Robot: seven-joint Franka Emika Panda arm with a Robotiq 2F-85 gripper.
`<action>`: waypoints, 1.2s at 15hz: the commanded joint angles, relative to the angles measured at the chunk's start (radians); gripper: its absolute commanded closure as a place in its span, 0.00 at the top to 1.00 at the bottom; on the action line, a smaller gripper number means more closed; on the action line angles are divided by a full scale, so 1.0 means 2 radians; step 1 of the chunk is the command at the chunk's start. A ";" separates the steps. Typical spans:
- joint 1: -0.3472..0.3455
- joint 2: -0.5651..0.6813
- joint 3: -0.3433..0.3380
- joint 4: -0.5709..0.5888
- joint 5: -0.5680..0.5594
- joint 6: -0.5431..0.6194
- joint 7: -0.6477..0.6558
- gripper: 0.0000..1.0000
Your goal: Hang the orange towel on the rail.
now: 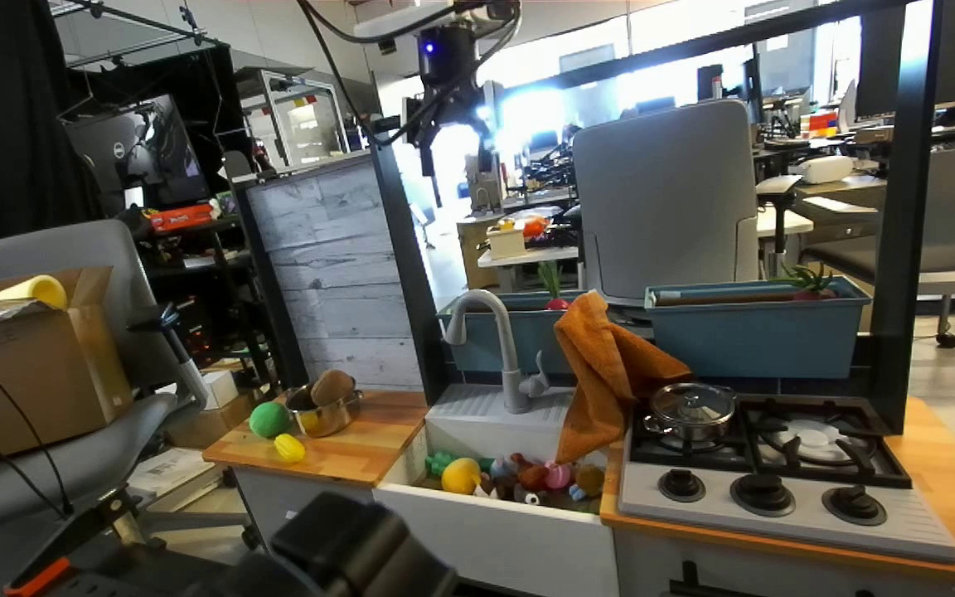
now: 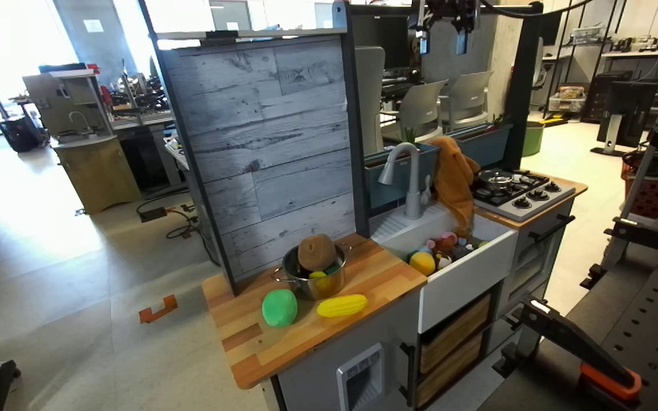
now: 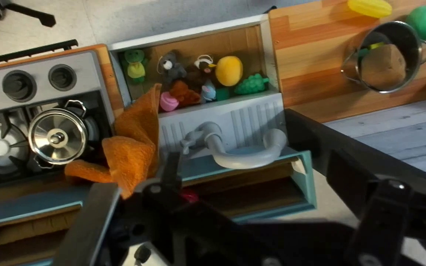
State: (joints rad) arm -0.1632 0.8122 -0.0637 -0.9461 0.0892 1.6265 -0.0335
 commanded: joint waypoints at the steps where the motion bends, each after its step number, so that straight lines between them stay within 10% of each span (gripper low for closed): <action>1: -0.003 0.051 -0.013 0.056 -0.035 -0.048 -0.001 1.00; 10: -0.012 0.041 -0.066 -0.061 -0.145 0.007 -0.100 1.00; 14: -0.021 0.124 -0.060 0.035 -0.169 0.007 -0.077 1.00; 18: -0.047 0.196 -0.016 0.133 -0.062 0.029 -0.030 1.00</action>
State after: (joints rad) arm -0.2226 1.0773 -0.1479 -0.8763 -0.1261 1.6835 -0.1372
